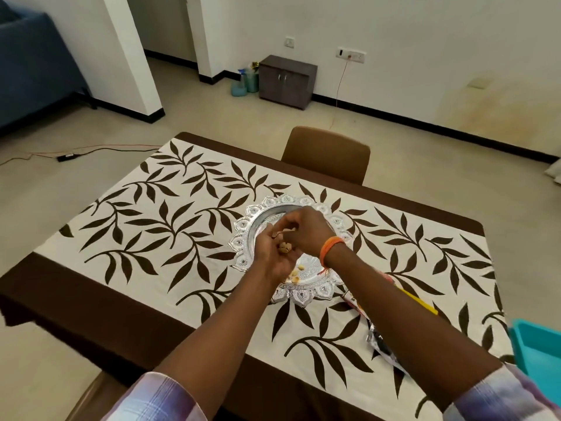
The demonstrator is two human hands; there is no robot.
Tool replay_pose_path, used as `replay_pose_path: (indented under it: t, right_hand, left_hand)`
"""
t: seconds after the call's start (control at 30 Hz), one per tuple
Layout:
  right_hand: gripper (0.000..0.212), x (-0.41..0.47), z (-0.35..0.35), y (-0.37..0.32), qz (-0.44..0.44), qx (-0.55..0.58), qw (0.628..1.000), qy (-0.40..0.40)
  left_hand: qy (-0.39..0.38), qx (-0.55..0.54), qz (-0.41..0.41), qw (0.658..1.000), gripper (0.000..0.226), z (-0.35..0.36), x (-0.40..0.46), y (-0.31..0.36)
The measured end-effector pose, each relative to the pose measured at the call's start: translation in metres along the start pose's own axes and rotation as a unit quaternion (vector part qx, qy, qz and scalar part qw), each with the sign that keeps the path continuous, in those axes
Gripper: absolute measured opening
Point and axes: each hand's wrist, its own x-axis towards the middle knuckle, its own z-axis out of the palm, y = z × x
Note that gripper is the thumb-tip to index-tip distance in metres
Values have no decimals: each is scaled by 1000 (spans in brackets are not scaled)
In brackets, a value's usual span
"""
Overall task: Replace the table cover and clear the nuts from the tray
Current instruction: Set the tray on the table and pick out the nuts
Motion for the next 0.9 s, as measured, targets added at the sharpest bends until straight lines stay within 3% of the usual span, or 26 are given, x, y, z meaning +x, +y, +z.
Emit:
replay_pose_path:
  t: [0.07, 0.2, 0.33, 0.43, 0.53, 0.6, 0.73, 0.9]
  right_hand:
    - [19, 0, -2, -5, -10, -9, 1000, 10]
    - [26, -3, -15, -12, -16, 59, 996, 65]
    - [21, -5, -31, -8, -18, 224, 968, 108]
    - [22, -5, -37, 16, -3, 271, 953, 137]
    - [20, -2, -24, 57, 61, 93, 990, 87]
    - [26, -2, -5, 80, 84, -51, 995, 27]
    - [39, -3, 33, 91, 49, -137, 989, -17]
    - [27, 2, 66, 61, -65, -231, 968, -72]
  left_hand:
    - [-9, 22, 23, 999, 36, 8, -3, 3]
    - [-35, 28, 21, 999, 39, 20, -13, 9]
    - [24, 21, 3, 999, 37, 24, -12, 13]
    - [73, 34, 8, 997, 35, 15, -10, 24]
    - [106, 72, 29, 991, 36, 1, -13, 41]
    - [124, 80, 38, 988, 37, -10, -13, 50]
    - [139, 72, 41, 987, 36, -28, -15, 57]
    - [144, 62, 48, 986, 38, -37, -18, 56]
